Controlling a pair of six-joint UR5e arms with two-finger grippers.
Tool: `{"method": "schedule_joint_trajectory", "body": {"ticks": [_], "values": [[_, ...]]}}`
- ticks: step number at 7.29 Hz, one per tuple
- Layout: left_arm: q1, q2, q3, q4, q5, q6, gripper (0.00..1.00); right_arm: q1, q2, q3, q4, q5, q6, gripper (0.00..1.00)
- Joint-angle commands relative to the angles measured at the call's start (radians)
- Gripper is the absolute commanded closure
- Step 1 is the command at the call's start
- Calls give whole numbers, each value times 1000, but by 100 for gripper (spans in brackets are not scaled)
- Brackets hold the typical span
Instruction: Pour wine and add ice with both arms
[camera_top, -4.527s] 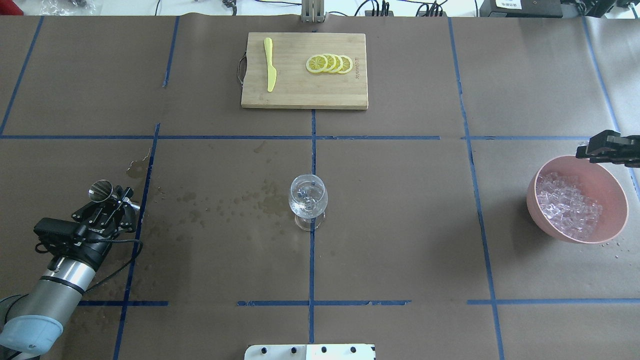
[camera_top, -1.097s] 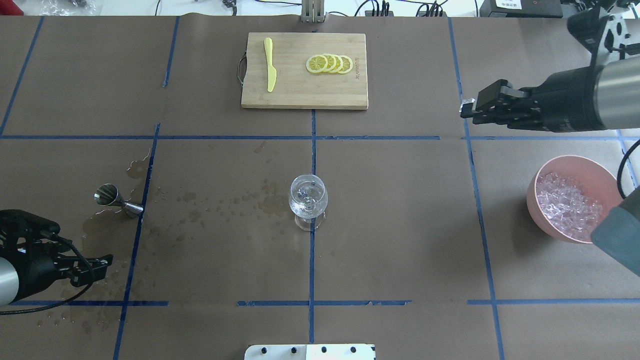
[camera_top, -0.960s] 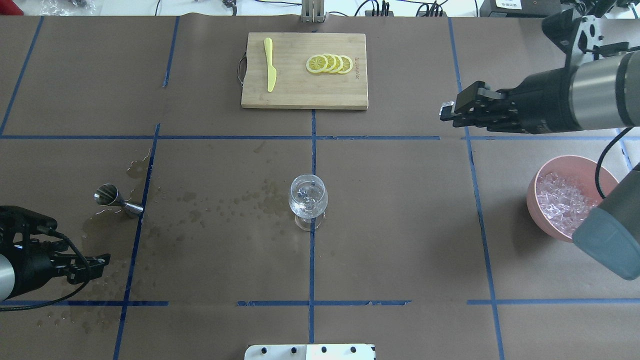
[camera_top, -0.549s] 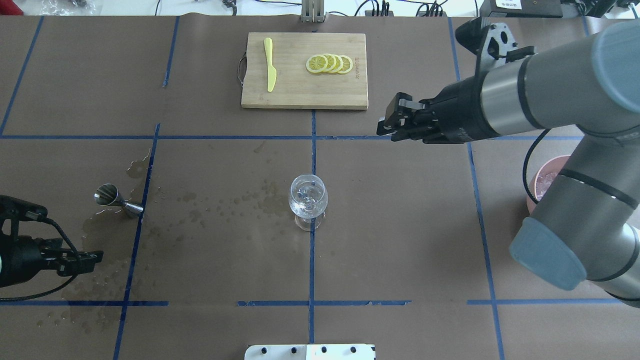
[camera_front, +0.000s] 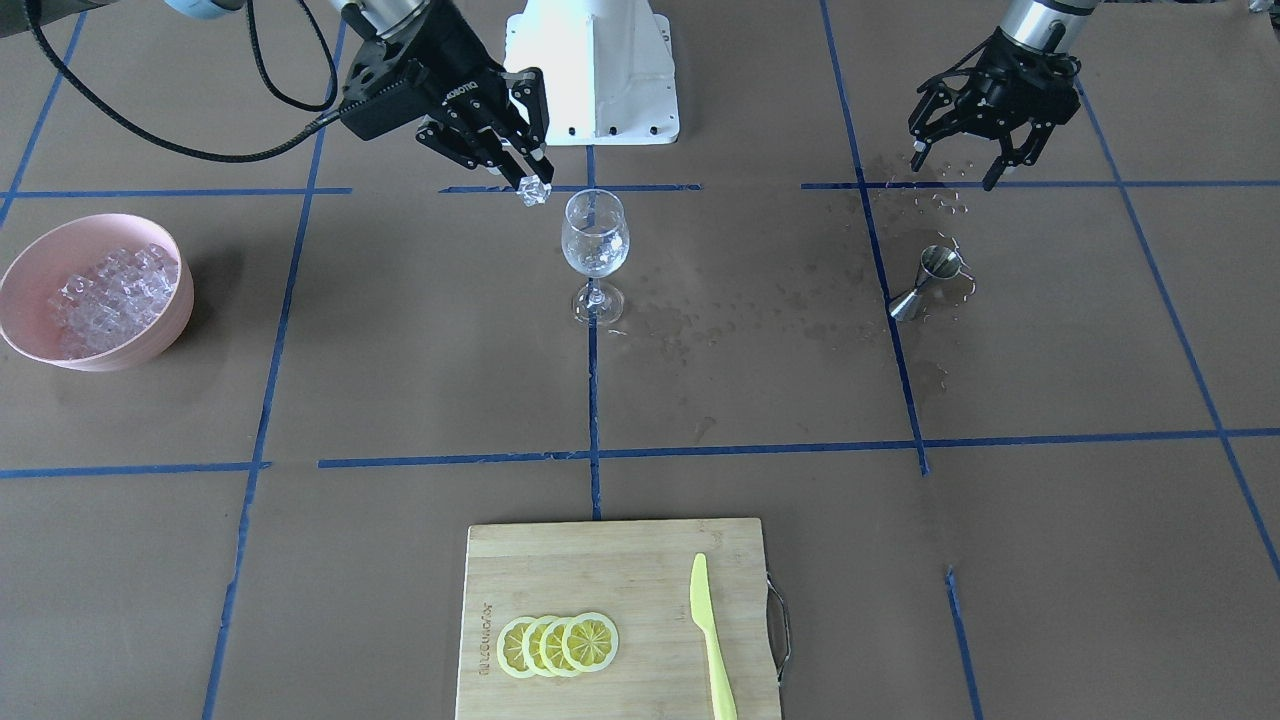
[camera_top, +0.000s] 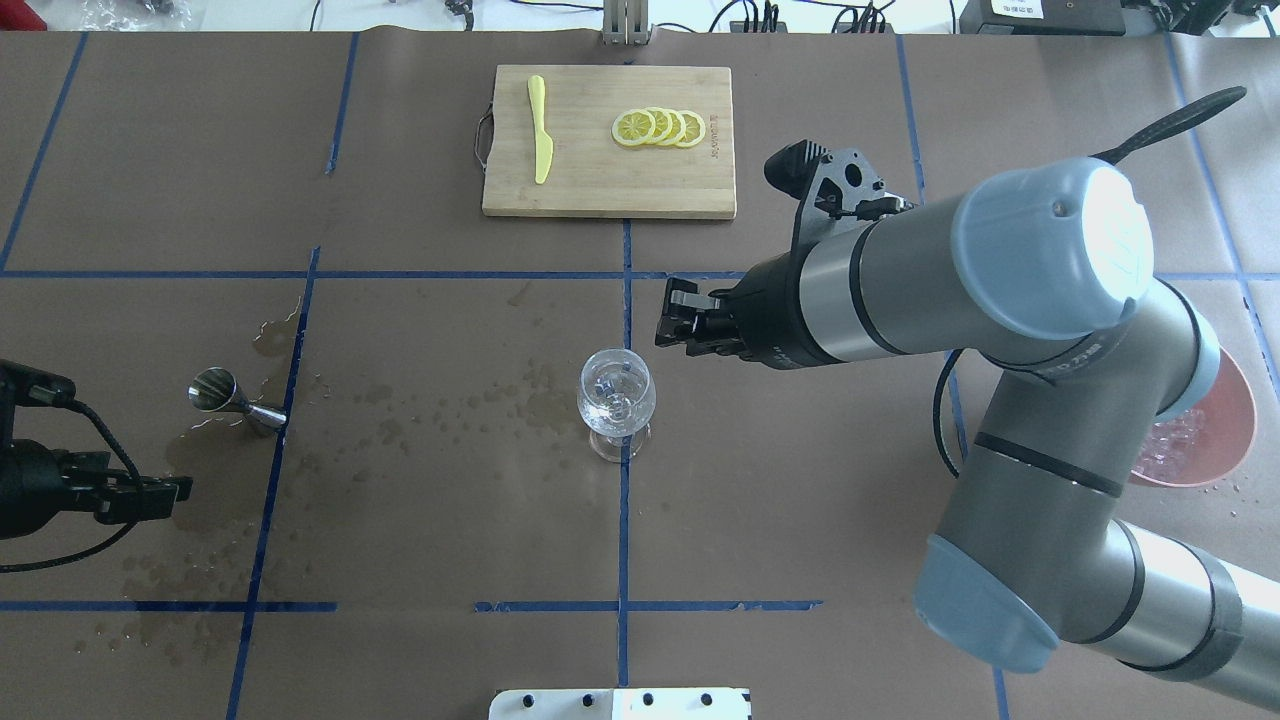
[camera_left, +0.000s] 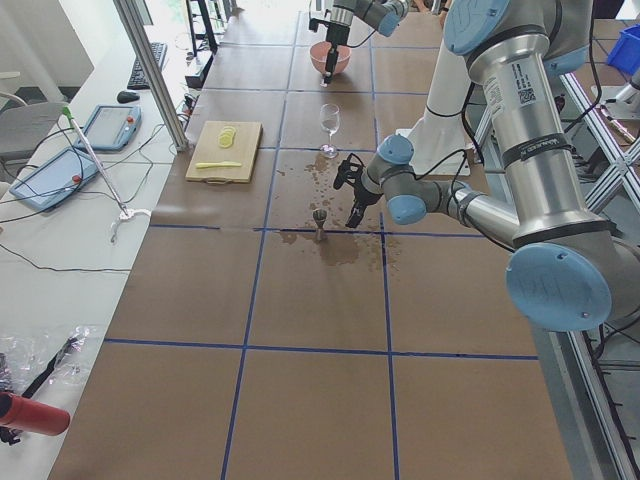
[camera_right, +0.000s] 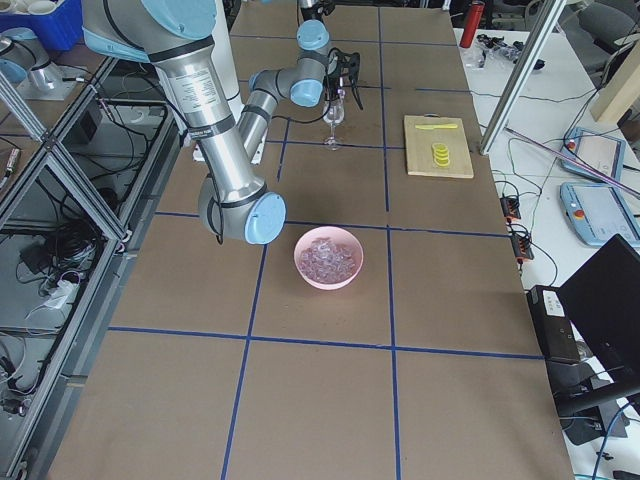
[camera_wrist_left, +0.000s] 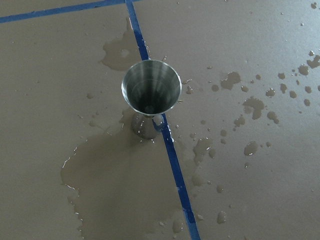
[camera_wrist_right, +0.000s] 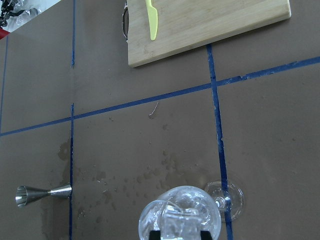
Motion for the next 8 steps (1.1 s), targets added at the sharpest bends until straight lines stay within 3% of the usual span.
{"method": "schedule_joint_trajectory", "body": {"ticks": [1,6,7,8], "values": [[-15,-10,-26,56,-19,12,0,-68,17,-24,-1,-69,0,100],[-66,-39,-129,259,-172,15,0,-93,65,-81,-1,-86,0,100],[-66,-44,-132,271,-173,16,0,-93,68,-80,-1,-86,0,87],[-75,-49,-131,272,-173,41,0,-93,68,-80,-1,-86,1,43]]}}
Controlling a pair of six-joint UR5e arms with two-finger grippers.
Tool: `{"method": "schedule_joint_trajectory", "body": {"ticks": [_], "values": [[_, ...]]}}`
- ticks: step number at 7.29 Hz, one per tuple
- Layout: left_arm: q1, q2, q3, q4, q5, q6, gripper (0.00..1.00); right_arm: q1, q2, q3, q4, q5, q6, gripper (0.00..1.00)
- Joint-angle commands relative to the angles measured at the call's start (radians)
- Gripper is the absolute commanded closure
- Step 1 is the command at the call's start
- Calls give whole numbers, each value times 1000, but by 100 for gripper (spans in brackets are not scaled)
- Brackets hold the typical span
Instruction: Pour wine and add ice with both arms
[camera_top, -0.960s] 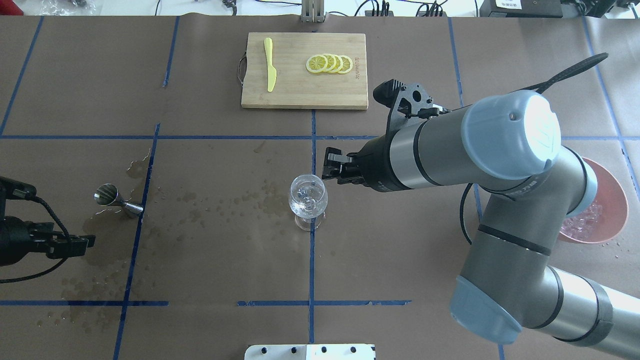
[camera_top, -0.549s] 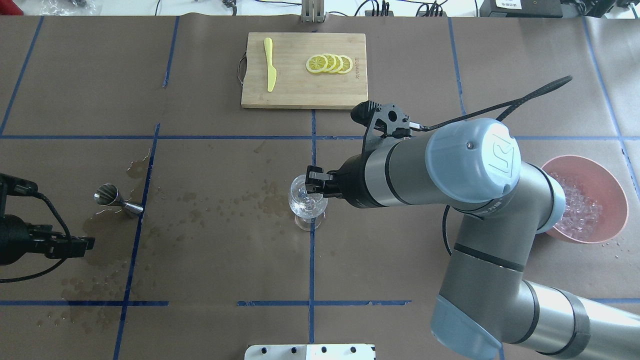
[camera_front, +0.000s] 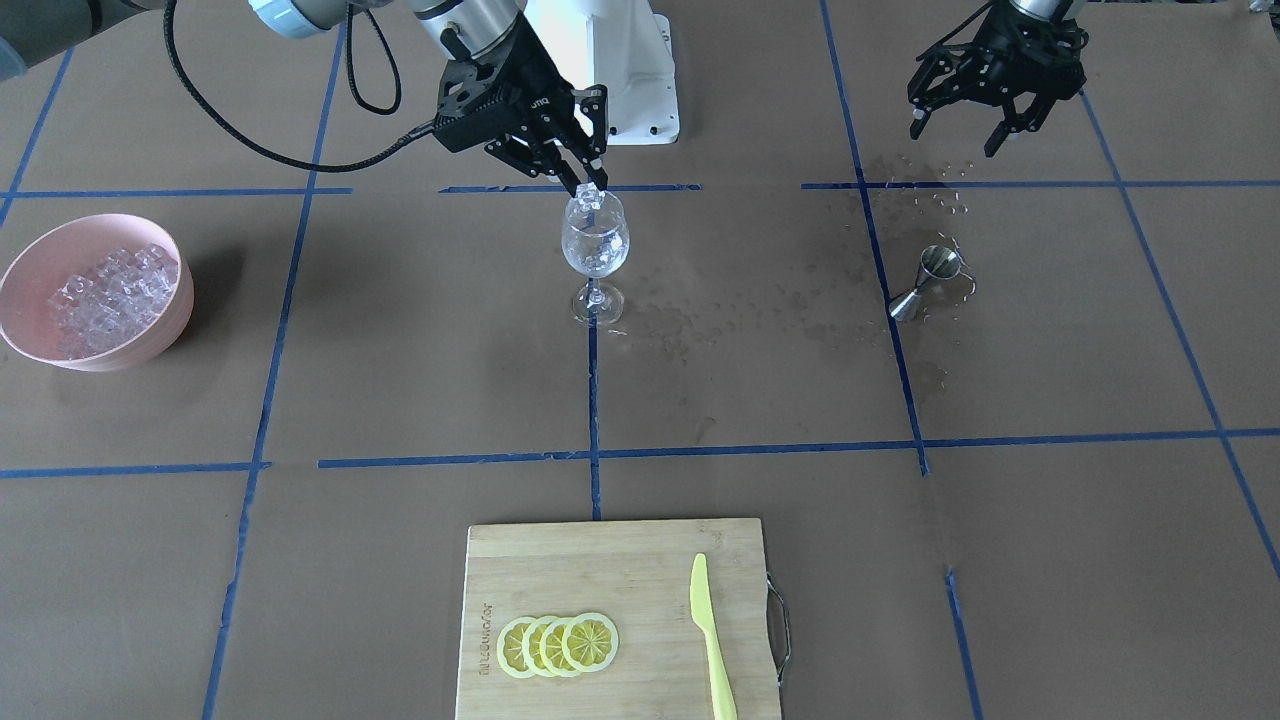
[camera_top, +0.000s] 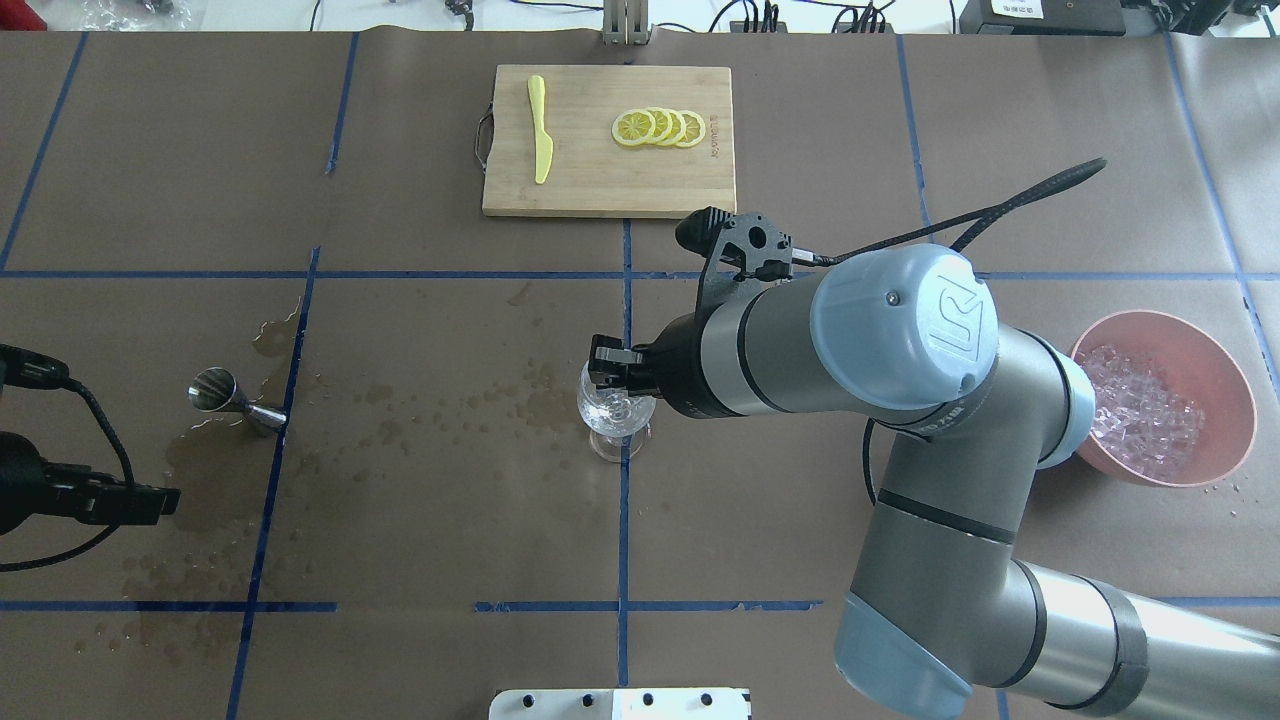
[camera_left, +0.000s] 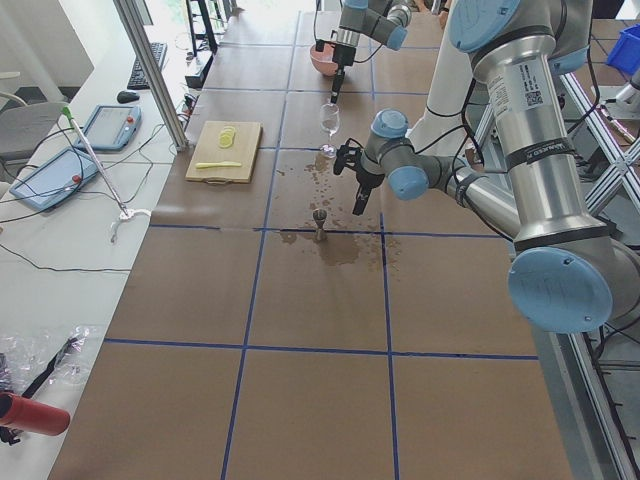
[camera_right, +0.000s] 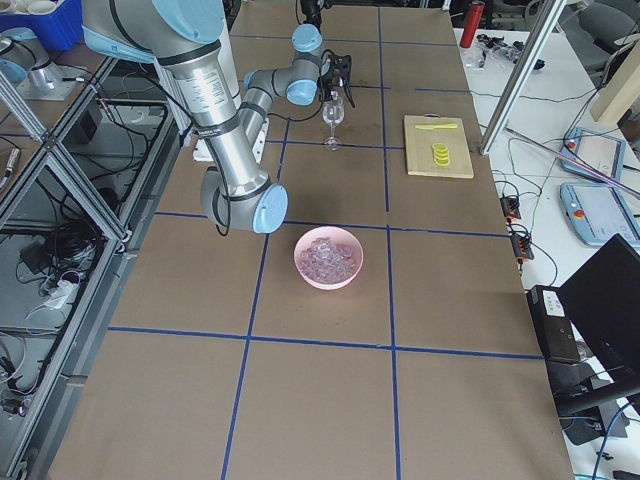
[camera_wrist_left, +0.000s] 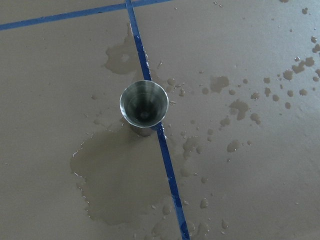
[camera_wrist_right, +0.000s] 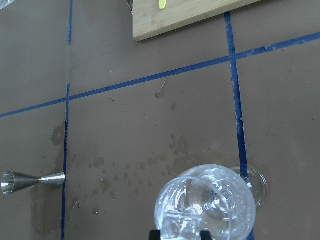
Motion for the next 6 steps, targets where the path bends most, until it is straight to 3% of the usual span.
{"method": "schedule_joint_trajectory", "body": {"ticks": [1,4,6], "values": [[-48,-6,-8,19,-6,50,0,0,3,3,-3,-3,39,1],[-114,-127,-30,180,-37,74,0,9,7,36,-38,4,46,0],[-224,-320,-28,415,-40,204,0,70,6,127,-185,75,38,0]]}}
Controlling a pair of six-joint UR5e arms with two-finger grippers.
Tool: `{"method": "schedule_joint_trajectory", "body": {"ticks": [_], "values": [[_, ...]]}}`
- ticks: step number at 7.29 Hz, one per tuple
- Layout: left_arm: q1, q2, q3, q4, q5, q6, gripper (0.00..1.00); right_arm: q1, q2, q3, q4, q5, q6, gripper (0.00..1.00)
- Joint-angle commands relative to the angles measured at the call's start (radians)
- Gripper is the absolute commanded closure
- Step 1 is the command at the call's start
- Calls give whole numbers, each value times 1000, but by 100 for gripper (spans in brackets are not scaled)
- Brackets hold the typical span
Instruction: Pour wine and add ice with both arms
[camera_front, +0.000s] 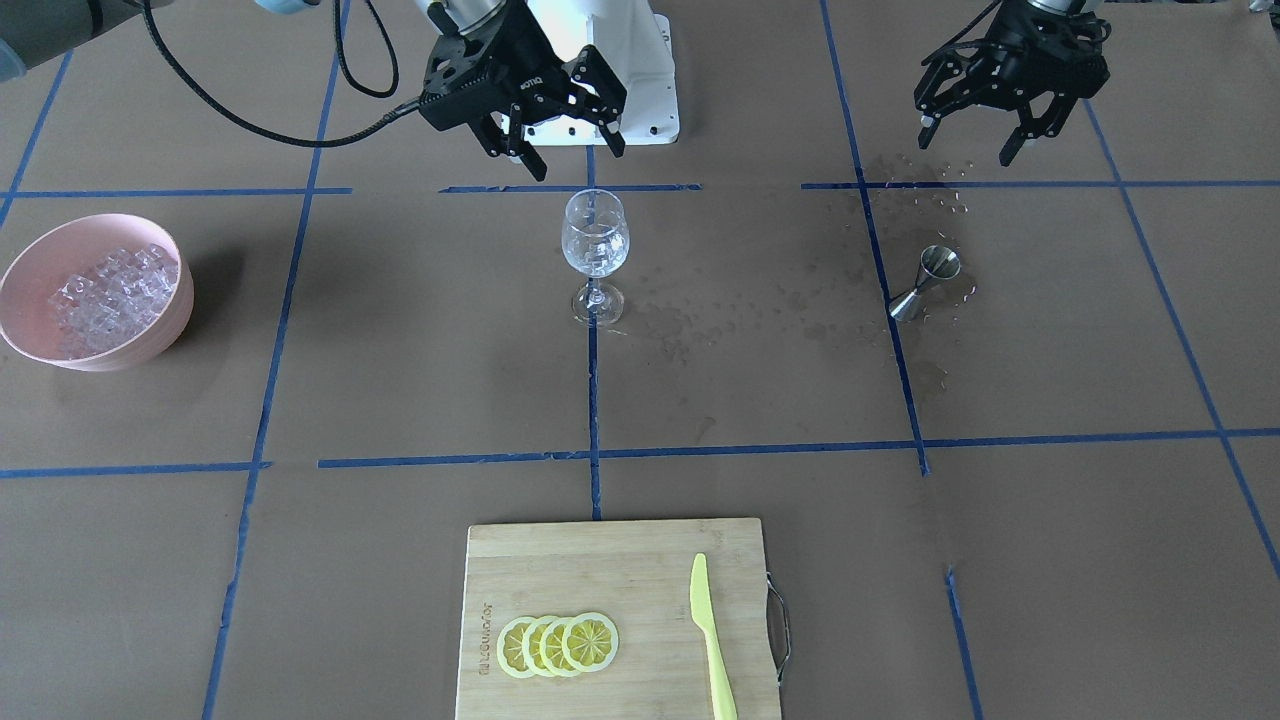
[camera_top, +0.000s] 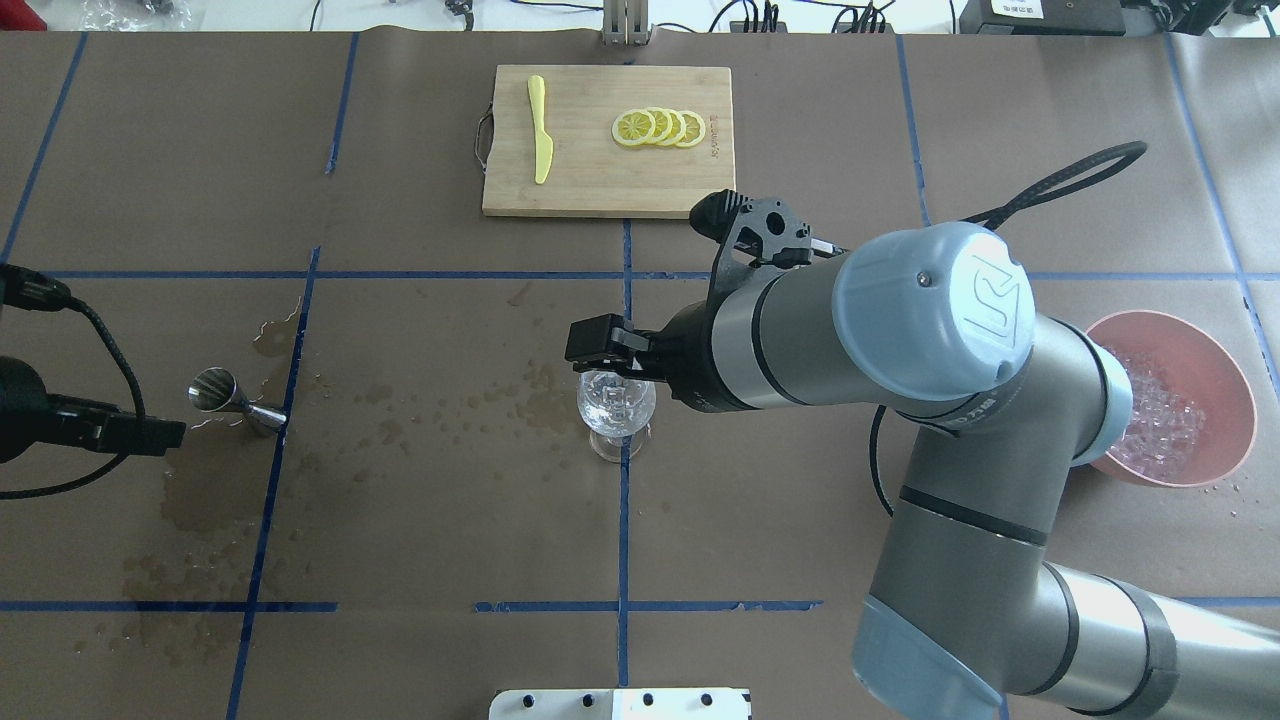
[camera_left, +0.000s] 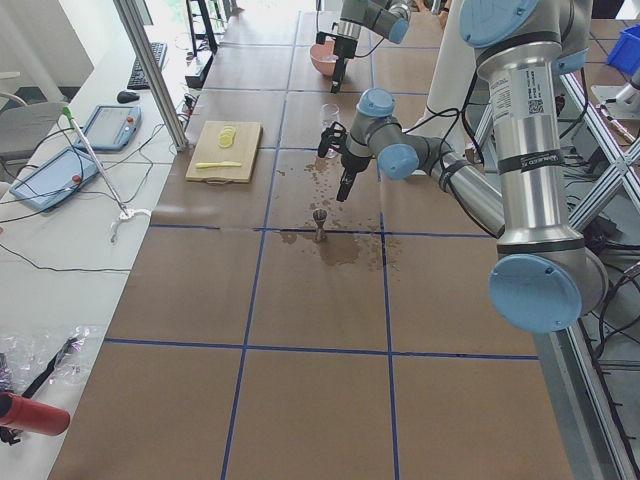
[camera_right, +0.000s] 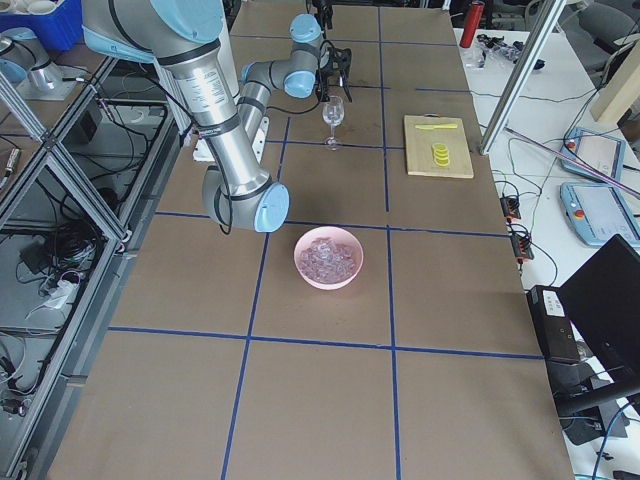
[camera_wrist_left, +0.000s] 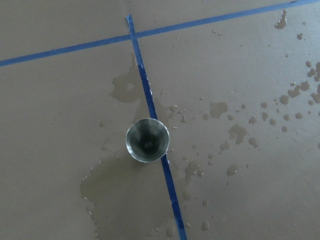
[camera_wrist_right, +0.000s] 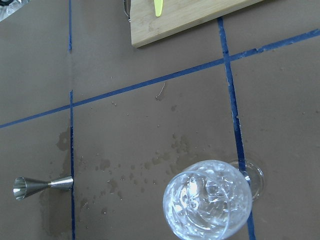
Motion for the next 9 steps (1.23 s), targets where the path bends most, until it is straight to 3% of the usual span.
{"method": "schedule_joint_trajectory", "body": {"ticks": [1,3,5,7,9], "values": [[-173,-240,9,298,-4,216,0,116,-12,50,-105,91,-13,0],[-265,-391,18,463,-25,251,0,230,-52,50,-136,119,-170,0],[-430,-417,85,464,-201,312,0,323,-92,35,-192,141,-378,0],[-609,-433,271,453,-298,511,0,461,-123,-38,-275,206,-675,0],[-727,-433,453,375,-302,679,0,595,-134,-194,-315,264,-953,0]]}}
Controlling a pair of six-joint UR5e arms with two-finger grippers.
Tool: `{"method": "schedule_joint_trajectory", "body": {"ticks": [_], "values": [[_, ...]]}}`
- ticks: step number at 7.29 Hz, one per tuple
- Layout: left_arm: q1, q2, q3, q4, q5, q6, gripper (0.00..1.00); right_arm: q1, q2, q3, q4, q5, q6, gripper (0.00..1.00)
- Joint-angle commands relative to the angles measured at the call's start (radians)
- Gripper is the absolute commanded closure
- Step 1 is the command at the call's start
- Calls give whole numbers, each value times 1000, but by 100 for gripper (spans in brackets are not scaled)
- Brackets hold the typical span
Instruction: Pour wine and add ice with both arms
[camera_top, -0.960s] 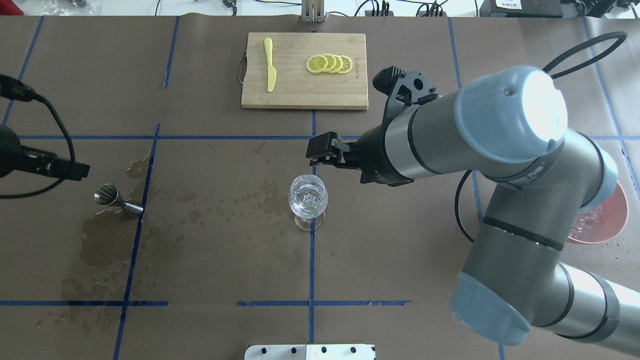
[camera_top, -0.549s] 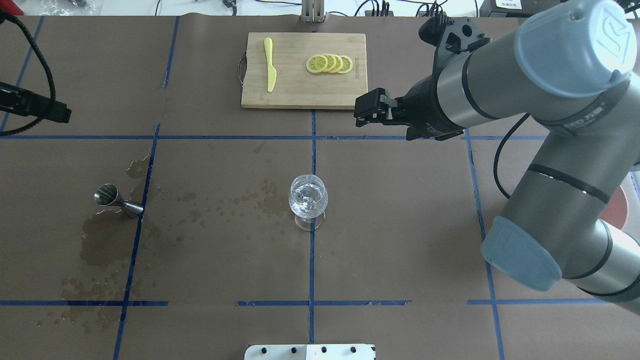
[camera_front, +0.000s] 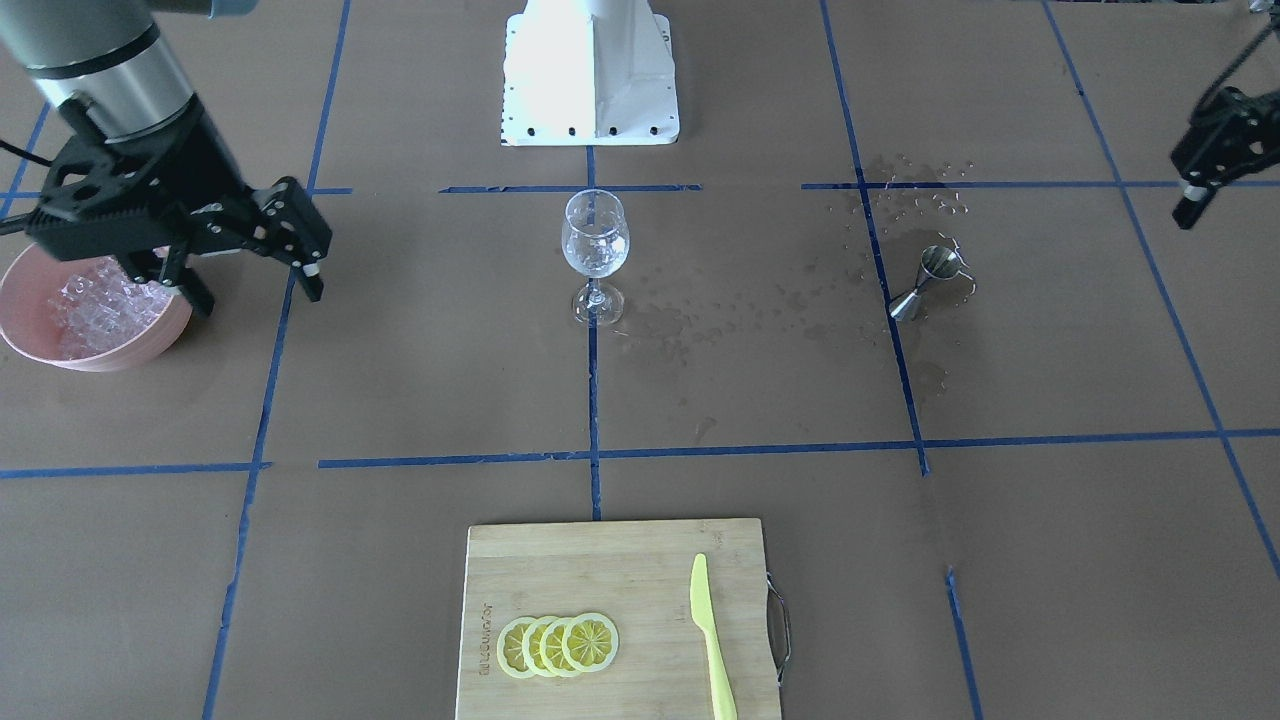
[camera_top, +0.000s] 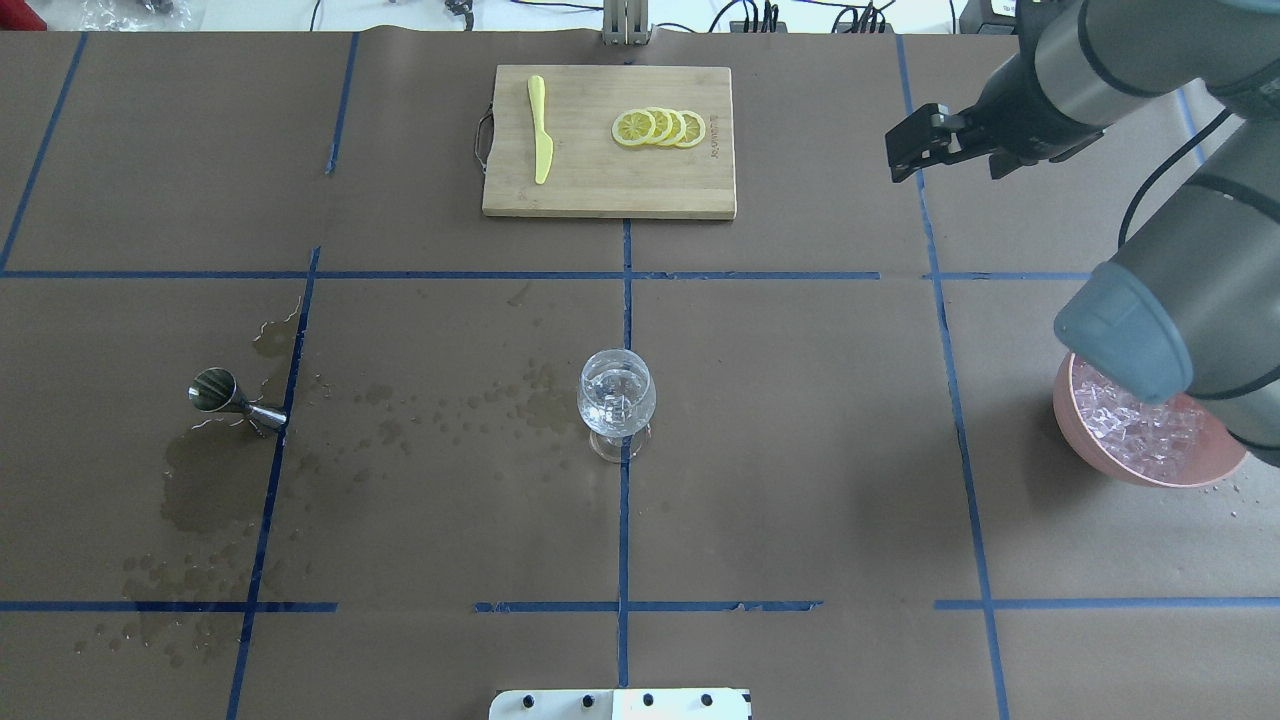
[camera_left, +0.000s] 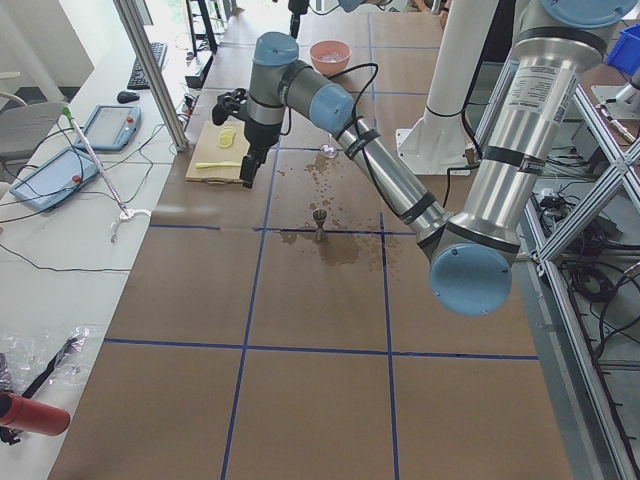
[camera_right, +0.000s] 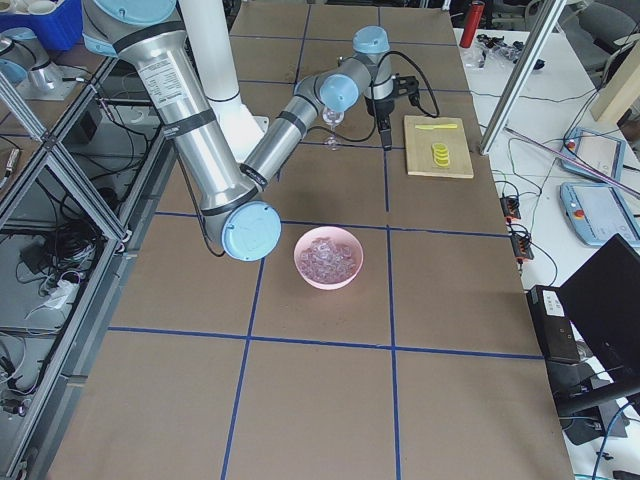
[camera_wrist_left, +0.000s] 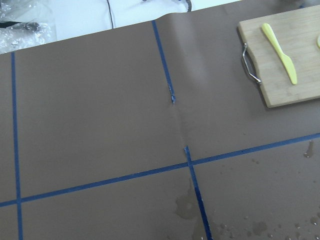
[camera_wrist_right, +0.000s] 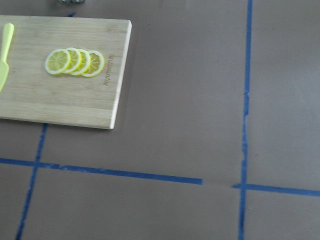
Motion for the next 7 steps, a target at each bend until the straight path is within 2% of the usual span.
{"method": "schedule_joint_trajectory", "body": {"ticks": [1,2,3,4,6,7], "values": [[-101,2,162,-54,-19,168,0,158,-30,-180,-17,65,-336,0],[-116,13,202,-56,-73,209,0,244,-38,-268,-19,140,-500,0],[-160,15,259,-55,-97,284,0,331,-55,-353,-17,208,-655,0],[-197,28,325,-56,-97,394,0,394,-84,-418,-13,239,-795,0],[-251,66,429,-56,-97,551,0,465,-177,-433,-8,242,-875,0],[-250,112,433,-58,-97,553,0,491,-205,-433,-8,245,-904,0]]}}
